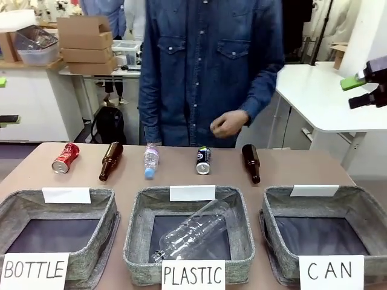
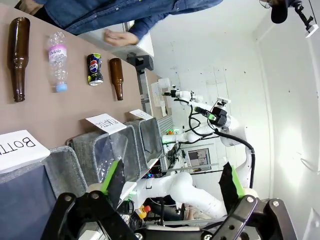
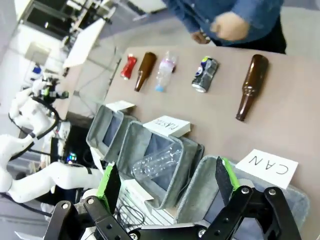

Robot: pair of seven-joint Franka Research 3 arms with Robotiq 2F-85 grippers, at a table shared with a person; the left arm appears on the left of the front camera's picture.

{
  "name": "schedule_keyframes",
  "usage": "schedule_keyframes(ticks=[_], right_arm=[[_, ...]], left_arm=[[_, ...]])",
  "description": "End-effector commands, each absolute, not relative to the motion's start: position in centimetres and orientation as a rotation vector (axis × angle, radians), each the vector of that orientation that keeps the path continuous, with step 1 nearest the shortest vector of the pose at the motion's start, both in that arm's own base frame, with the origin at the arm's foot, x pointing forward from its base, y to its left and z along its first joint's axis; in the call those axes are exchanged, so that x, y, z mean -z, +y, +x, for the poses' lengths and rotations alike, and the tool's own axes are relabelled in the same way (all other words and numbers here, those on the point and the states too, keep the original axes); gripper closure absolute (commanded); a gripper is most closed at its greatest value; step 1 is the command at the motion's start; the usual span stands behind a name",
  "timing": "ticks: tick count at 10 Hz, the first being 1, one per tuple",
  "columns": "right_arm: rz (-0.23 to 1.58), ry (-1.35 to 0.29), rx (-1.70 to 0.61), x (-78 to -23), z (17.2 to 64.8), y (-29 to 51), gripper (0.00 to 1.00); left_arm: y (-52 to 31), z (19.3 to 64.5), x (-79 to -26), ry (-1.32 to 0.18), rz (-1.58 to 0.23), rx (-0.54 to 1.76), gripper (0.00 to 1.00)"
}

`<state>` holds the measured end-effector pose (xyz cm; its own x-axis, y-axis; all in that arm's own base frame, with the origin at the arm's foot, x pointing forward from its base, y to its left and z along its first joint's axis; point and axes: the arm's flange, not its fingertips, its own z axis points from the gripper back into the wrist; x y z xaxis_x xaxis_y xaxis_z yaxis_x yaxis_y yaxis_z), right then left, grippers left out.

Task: Sort the can waste into the basket.
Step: Pick up the can waste from the table and place it in the right Fabric basket.

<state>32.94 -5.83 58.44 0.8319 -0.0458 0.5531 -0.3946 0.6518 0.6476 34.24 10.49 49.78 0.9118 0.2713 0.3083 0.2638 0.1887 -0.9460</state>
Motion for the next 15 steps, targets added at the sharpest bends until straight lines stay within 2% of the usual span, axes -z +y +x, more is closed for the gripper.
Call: schedule_keyframes(ticks=[1, 4, 7, 9, 10, 11, 12, 13, 15], right_arm=[[0.787, -0.526, -0.242, -57.2, 34.1, -2.8, 0.00], [0.646, -0.373, -0.210, -53.7, 42.3, 7.9, 0.00], [0.633, -0.189, -0.111, -47.2, 47.6, 17.7, 0.00], [0.587, -0.275, 0.024, -42.7, 50.3, 21.4, 0.00], [0.639, -0.236, 0.040, -44.6, 49.6, 19.4, 0.00], [0.617, -0.219, -0.054, -42.4, 48.5, 20.6, 0.00], [0.616, -0.224, -0.006, -41.6, 49.7, 20.8, 0.00], [0.377, -0.266, 0.033, -42.0, 49.8, 21.7, 0.00], [0.252, -0.239, 0.041, -39.6, 54.1, 25.7, 0.00]], left_arm=[[10.5, 34.3, -49.9, -0.474, -1.409, 0.014, 0.00], [10.5, 34.3, -49.9, -0.474, -1.409, 0.014, 0.00], [10.5, 34.3, -49.9, -0.474, -1.409, 0.014, 0.00], [10.5, 34.3, -49.9, -0.474, -1.409, 0.014, 0.00], [10.5, 34.3, -49.9, -0.474, -1.409, 0.014, 0.00], [10.5, 34.3, -49.9, -0.474, -1.409, 0.014, 0.00], [10.5, 34.3, -49.9, -0.474, -1.409, 0.014, 0.00], [10.5, 34.3, -49.9, -0.474, -1.409, 0.014, 0.00], [10.5, 34.3, -49.9, -0.474, -1.409, 0.014, 0.00]])
